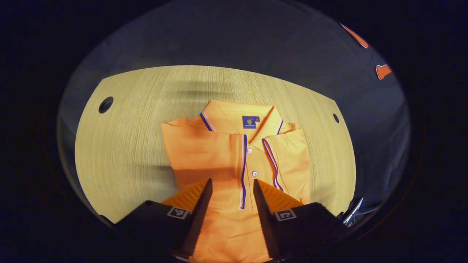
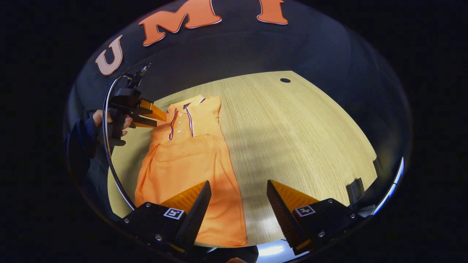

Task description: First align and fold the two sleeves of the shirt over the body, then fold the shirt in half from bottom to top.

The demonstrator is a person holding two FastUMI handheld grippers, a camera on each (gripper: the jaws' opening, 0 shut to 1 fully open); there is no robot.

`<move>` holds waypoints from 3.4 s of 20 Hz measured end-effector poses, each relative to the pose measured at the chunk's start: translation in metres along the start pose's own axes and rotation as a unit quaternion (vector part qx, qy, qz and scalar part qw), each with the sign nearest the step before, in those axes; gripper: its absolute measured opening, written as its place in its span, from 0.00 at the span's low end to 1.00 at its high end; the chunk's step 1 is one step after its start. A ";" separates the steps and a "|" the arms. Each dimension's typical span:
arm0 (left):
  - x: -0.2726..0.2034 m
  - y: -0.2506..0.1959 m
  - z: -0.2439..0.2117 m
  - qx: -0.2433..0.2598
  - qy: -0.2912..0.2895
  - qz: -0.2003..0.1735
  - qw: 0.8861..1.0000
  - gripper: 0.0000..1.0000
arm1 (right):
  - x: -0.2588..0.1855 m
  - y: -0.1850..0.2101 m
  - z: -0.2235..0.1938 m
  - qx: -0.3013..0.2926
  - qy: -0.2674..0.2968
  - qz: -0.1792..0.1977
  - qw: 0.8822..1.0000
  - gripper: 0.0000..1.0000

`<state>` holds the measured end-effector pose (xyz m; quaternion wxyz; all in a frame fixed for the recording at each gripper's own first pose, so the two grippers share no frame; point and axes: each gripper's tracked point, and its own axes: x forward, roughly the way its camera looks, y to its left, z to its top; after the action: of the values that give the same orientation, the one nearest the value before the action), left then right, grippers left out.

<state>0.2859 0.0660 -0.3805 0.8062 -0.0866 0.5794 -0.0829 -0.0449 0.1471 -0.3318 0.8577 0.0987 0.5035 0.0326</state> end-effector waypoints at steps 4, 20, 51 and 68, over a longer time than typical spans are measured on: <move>-0.014 0.010 -0.019 0.022 -0.002 0.015 1.000 0.96 | 0.003 -0.001 -0.017 0.001 0.015 -0.007 1.000 0.94; -0.112 0.060 -0.213 0.024 -0.095 0.095 0.991 0.98 | -0.002 0.010 -0.091 -0.135 0.060 0.087 0.985 0.94; -0.104 0.079 -0.342 0.075 -0.231 0.109 0.964 0.72 | 0.014 0.014 -0.152 -0.215 -0.022 0.115 0.970 0.53; -0.144 0.015 -0.274 0.030 -0.255 0.053 0.965 0.01 | -0.009 0.035 -0.078 -0.029 -0.013 0.218 0.975 0.07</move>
<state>-0.0192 0.1021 -0.3371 0.9328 -0.0500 0.3556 -0.0321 -0.1155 0.1907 -0.3543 0.8391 0.1816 0.4571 0.2324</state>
